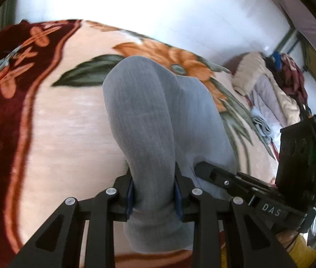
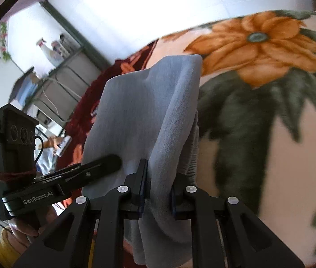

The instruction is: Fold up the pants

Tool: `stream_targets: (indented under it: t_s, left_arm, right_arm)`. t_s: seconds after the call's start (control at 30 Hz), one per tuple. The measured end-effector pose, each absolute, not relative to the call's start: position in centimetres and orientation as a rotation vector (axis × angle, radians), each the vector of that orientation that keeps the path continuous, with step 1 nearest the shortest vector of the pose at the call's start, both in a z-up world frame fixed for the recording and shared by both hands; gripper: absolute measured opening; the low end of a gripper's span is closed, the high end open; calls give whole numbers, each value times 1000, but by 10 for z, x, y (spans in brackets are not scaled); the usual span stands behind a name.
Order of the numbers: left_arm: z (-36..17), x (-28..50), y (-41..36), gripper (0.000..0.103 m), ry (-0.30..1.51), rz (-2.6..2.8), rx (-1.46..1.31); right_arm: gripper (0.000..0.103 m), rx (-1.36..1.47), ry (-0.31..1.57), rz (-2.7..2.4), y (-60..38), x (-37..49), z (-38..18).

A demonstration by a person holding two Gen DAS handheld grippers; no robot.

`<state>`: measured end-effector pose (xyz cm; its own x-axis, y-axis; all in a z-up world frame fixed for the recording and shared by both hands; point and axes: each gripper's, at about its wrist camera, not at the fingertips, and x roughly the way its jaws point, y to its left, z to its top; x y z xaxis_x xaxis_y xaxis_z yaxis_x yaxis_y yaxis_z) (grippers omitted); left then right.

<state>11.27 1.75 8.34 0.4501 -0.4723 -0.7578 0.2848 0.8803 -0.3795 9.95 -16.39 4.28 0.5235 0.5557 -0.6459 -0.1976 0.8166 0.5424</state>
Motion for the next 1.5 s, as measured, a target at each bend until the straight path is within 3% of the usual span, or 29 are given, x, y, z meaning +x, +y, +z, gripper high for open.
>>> stream_targets:
  t_s: [0.17, 0.23, 0.3, 0.37, 0.6, 0.63, 0.7, 0.83, 1.0, 1.3, 1.5]
  left_arm:
    - [44, 129, 46, 35, 1071, -440, -214]
    - [36, 127, 53, 41, 1071, -445, -235]
    - [40, 124, 57, 48, 1058, -437, -223]
    - [47, 120, 58, 49, 1046, -423, -198]
    - [92, 89, 55, 46, 923, -392, -127]
    - [95, 86, 54, 44, 910, -393, -126]
    - [98, 83, 45, 30, 895, -412, -127]
    - [73, 85, 31, 23, 984, -409, -108]
    - [47, 82, 25, 21, 1008, -371, -58]
    - [75, 103, 35, 21, 930, -363, -133]
    - [73, 145, 36, 22, 913, -323, -156]
  right_arm:
    - [21, 384, 979, 438, -156, 120, 13]
    - [34, 375, 981, 427, -158, 121, 12]
    - [35, 354, 982, 409, -162, 119, 16]
    - [35, 340, 977, 379, -163, 115, 23]
    - [35, 281, 849, 344, -165, 90, 66]
    - [35, 267, 843, 366, -161, 87, 67]
    - [35, 231, 857, 401, -152, 84, 64]
    - [34, 171, 909, 419, -140, 81, 44]
    - [33, 124, 931, 398, -142, 75, 16]
    - [33, 150, 868, 384, -147, 104, 58]
    - [33, 116, 904, 344, -140, 146, 38]
